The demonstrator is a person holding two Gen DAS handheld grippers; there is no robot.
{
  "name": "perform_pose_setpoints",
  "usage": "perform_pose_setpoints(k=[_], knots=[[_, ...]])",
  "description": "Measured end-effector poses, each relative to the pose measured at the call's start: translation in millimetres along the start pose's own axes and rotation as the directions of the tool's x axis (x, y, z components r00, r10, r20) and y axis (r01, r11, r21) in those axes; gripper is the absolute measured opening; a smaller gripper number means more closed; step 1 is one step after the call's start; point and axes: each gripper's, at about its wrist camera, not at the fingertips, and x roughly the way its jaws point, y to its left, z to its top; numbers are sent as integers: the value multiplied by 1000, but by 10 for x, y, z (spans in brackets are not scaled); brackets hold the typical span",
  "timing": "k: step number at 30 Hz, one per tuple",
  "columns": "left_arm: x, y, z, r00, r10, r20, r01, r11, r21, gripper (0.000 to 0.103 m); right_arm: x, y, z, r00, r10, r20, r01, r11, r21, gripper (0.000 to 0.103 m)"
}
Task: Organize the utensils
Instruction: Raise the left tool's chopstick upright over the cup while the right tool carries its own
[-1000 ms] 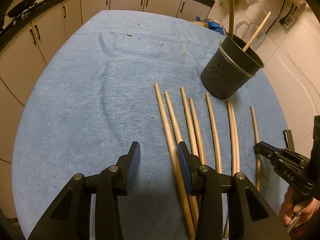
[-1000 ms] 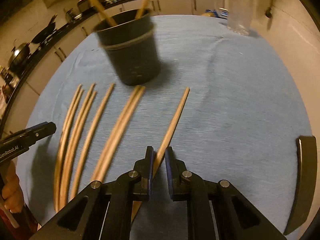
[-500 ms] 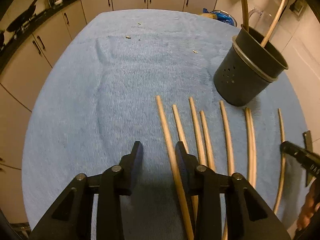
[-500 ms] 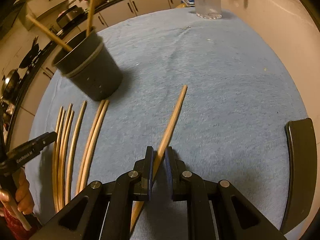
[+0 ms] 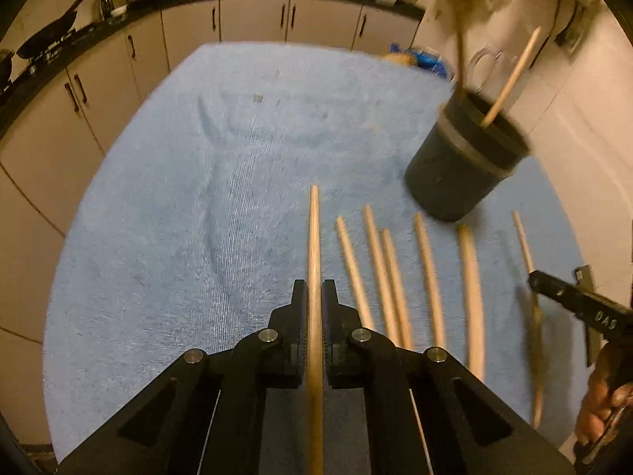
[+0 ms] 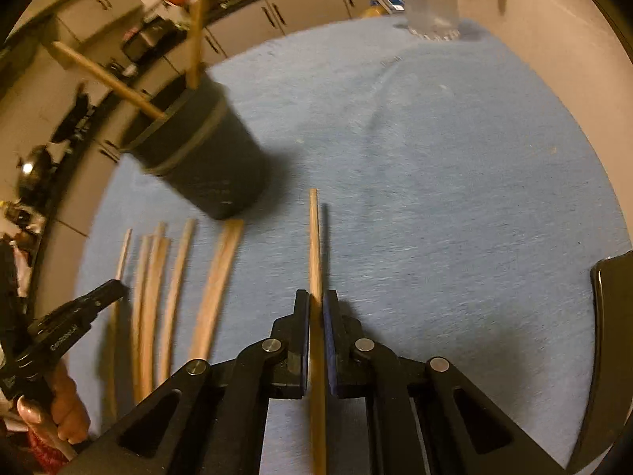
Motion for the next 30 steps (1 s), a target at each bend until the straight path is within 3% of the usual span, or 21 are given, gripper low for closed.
perform_pose_setpoints(k=[7,13,30], knots=[[-578,-117,3,991,-54,125,53,999,12,6,-470,197,-100,983,106,149,-97,993,-64,8],[-905,-256,-32,979,-65,194,59,998,35,6,-808,401,-218,944,159,287,-126,983,-132,8],[-1207,-350,-21,966,-73,246,62,997,49,7,-1055,416,-306,909,185,374,-149,981,-125,8]])
